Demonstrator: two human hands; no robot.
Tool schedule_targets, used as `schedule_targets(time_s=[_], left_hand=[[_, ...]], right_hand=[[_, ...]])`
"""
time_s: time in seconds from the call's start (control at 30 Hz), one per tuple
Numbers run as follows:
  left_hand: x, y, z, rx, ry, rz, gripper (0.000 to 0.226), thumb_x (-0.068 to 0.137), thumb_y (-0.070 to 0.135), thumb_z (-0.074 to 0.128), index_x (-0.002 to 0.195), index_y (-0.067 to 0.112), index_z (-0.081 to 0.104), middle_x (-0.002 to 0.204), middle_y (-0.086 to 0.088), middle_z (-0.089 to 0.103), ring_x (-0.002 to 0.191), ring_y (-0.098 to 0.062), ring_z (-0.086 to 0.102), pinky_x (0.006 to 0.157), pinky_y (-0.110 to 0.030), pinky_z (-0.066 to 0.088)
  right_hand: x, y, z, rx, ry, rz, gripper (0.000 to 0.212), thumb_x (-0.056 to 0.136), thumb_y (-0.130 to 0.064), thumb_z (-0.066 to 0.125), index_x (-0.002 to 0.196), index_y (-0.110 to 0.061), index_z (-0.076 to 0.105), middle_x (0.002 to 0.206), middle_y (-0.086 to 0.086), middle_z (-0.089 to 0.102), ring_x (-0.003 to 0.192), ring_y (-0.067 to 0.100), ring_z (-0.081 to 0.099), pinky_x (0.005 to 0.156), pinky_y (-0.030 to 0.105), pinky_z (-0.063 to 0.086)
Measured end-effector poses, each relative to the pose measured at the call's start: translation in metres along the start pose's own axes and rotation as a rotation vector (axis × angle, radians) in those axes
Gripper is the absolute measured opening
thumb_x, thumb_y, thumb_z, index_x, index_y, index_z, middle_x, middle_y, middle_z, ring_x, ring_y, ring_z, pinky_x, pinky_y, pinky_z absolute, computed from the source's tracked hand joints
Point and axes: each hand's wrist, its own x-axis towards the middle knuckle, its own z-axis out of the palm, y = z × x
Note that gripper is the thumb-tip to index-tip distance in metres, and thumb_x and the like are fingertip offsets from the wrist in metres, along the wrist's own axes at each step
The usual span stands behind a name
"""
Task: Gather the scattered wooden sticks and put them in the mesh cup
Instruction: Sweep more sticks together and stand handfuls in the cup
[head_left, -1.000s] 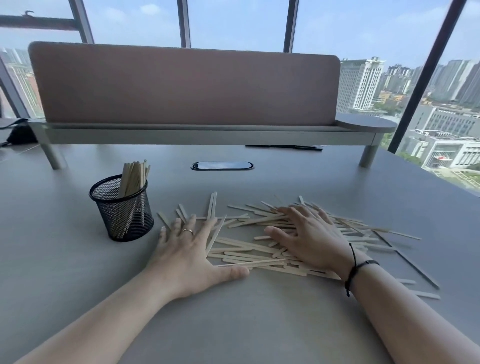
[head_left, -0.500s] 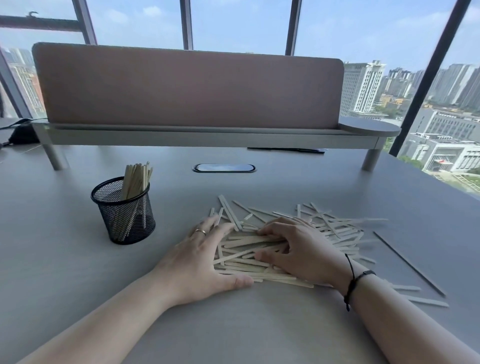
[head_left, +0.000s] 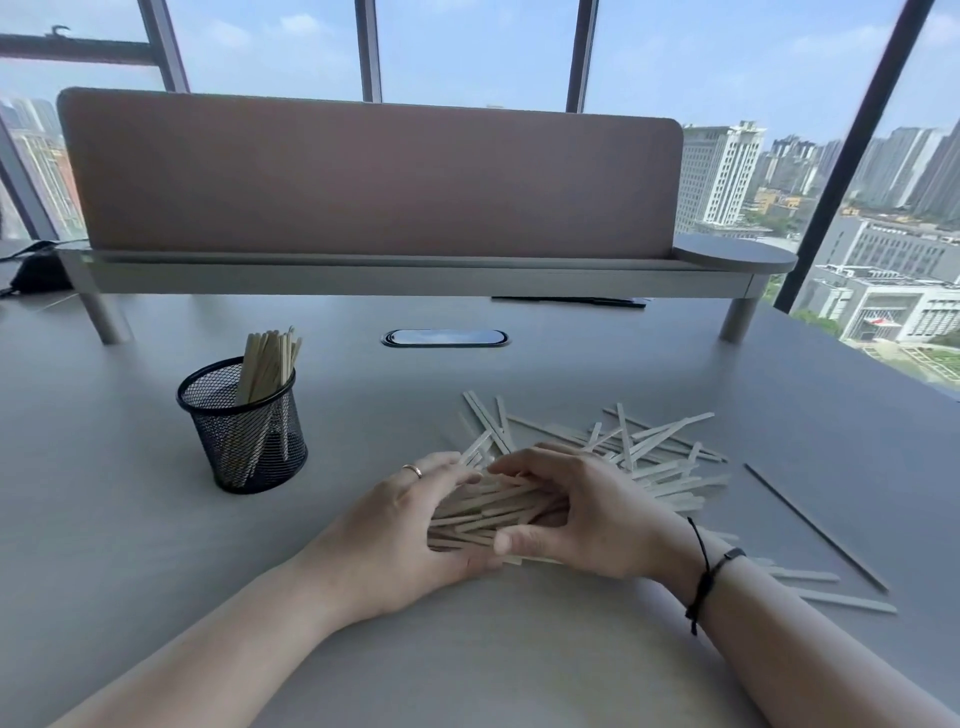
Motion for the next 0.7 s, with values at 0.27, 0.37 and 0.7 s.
schedule_targets(time_s=[0.27,0.37,0.7], left_hand=[[-0.005,0.013,0.000,0.270,-0.023,-0.014,0.090,0.083,0.077,0.048,0.156,0.033,0.019,0.160,0.013,0.028,0.146,-0.007,0.022,0.114,-0.020,0.022],[-0.001,0.017,0.004,0.370,-0.008,-0.026,0.095,0.080,0.085,0.037,0.156,0.029,0.021,0.154,0.015,0.037,0.141,-0.008,0.027,0.112,-0.029,0.031],[0.003,0.012,0.013,0.325,-0.018,0.059,0.080,0.080,0.077,0.019,0.143,0.036,0.046,0.126,0.013,0.050,0.119,-0.010,0.043,0.103,-0.029,0.038]], right_hand=[[0.001,0.022,-0.007,-0.221,0.075,0.137,0.089,0.071,-0.095,0.031,0.138,-0.038,0.049,0.136,-0.016,0.055,0.126,0.009,0.051,0.107,0.033,0.038],[0.002,0.021,-0.001,-0.302,0.021,0.155,0.091,0.072,-0.095,0.022,0.141,-0.041,0.044,0.139,-0.017,0.050,0.131,0.008,0.044,0.110,0.029,0.030],[0.008,0.016,0.009,-0.361,0.084,0.119,0.071,0.079,-0.089,0.023,0.118,-0.043,0.060,0.109,-0.017,0.050,0.114,0.008,0.047,0.094,0.023,0.029]])
